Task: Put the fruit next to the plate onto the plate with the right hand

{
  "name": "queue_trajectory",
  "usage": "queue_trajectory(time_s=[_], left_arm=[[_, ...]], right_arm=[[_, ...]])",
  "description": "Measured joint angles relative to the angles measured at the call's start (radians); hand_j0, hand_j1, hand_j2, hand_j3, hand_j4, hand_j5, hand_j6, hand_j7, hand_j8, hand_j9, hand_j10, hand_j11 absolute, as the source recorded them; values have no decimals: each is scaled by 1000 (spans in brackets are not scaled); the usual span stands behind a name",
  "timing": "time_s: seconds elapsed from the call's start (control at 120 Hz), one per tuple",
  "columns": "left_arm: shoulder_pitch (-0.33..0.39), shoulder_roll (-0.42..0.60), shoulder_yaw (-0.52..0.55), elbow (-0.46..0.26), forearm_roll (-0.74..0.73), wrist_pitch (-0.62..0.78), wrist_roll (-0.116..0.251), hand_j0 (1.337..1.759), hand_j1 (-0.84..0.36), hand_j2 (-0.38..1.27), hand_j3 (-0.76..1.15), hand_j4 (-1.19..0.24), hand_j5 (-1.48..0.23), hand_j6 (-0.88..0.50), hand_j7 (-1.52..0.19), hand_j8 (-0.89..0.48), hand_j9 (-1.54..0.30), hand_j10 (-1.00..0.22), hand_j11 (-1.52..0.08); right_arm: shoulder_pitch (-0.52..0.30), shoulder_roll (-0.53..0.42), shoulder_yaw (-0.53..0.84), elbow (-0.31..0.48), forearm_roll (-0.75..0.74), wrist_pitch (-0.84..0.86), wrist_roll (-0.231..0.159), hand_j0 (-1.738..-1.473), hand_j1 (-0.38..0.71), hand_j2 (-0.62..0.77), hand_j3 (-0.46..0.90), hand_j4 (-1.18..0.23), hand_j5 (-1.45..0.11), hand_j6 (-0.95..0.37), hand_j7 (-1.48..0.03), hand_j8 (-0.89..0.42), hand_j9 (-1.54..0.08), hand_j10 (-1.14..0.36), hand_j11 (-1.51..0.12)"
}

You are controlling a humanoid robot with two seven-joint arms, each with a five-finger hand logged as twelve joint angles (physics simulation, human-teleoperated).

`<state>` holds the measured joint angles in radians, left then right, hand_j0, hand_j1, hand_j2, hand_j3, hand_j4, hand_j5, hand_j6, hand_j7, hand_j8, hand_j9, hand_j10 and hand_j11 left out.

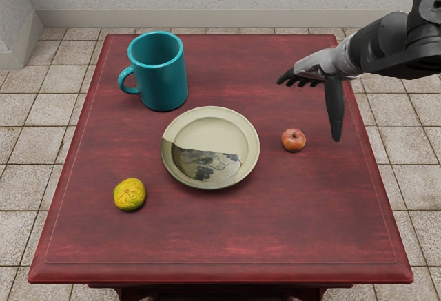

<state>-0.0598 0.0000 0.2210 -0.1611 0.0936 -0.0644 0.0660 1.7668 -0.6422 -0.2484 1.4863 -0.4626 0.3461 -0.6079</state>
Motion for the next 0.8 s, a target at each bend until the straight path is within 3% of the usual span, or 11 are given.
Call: queue_trajectory(time_s=[0.342,0.65,0.8], left_arm=[[0,0,0,0,0,0,0,1658,55,49,0,-245,-318,-245,-318,-245,-318,-245,-318],[0,0,0,0,0,0,0,1658,55,49,0,-245,-318,-245,-318,-245,-318,-245,-318],[0,0,0,0,0,0,0,1658,55,49,0,-245,-318,-245,-318,-245,-318,-245,-318]], right_arm=[[-192,94,27,12,-129,-222,-3,-1658,-308,-7,0,-37,-45,-38,-45,-37,-45,-36,-45],[-303,141,28,-9,-276,-382,-3,-1658,-306,-6,0,-38,-48,-40,-47,-39,-47,-38,-47],[-343,152,28,-10,-326,-436,-3,-1658,-235,-18,0,-98,-125,-99,-125,-99,-125,-98,-125]])
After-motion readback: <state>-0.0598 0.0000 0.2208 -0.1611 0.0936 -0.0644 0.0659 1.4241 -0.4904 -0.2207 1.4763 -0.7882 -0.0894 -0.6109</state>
